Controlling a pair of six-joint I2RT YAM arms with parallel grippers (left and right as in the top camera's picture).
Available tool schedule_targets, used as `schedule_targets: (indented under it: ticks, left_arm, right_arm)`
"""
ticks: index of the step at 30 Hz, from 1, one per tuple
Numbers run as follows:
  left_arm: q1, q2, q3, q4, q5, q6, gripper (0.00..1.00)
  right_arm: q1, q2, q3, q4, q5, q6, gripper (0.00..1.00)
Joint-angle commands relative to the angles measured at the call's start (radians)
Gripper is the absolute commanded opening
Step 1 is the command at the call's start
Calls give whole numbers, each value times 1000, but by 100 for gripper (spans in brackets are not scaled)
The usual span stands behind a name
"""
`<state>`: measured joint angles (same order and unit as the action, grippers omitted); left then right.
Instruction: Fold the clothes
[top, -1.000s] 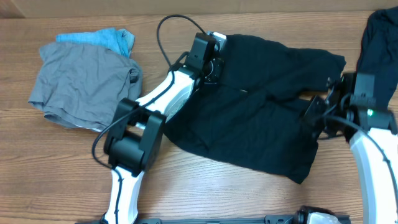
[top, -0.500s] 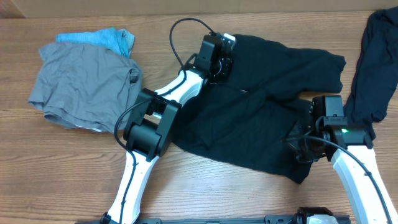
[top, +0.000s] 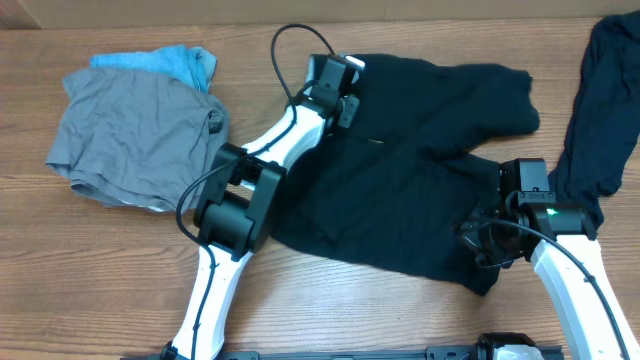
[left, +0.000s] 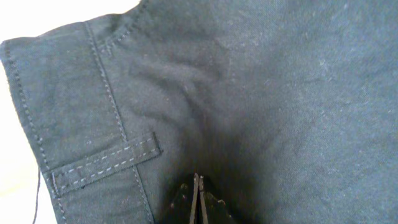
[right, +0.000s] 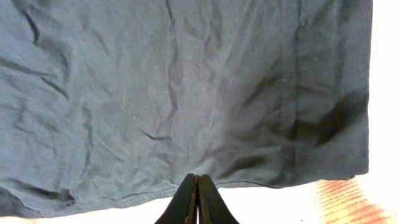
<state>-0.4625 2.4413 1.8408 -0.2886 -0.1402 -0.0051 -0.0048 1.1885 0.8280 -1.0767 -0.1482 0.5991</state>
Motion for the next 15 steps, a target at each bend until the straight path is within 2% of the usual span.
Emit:
schedule_targets:
  ticks: [1, 5, 8, 11, 13, 14, 15]
  left_arm:
    - [102, 40, -35, -123, -169, -73, 4]
    - [141, 32, -34, -179, -171, -115, 4]
    - [133, 25, -16, -179, -171, -115, 4]
    - [116, 0, 2, -179, -171, -114, 4]
    - [108, -25, 13, -179, -172, -114, 4]
    - [101, -58, 15, -179, -178, -114, 4]
    - [96, -81, 15, -182, -178, -110, 4]
  right_arm:
    - [6, -3, -5, 15, 24, 8, 4]
    - [6, -3, -5, 37, 122, 34, 4]
    - [4, -3, -4, 140, 132, 34, 4]
    - [4, -3, -4, 308, 132, 29, 4]
    - [4, 4, -4, 466, 131, -32, 4]
    - [2, 30, -2, 599, 128, -86, 4]
    - [-7, 57, 5, 641, 124, -97, 4]
